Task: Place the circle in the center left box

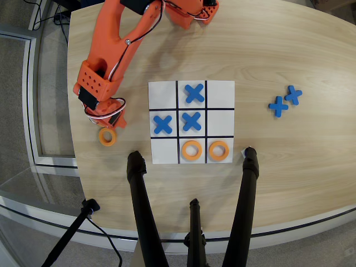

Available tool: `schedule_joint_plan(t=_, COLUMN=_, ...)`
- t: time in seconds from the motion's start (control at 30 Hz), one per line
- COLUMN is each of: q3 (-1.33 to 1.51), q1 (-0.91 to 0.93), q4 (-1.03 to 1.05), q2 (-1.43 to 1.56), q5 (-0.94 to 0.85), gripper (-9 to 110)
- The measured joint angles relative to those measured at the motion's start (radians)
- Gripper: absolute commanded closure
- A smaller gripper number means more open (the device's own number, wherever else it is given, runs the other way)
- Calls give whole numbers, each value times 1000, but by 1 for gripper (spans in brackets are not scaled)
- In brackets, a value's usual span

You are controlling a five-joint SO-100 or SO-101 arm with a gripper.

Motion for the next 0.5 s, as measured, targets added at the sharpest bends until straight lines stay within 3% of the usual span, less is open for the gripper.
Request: schedule_joint_plan(t=0.5, q3=3, q1=-9, q4=-6, q2=-20, q5=6, gripper=96)
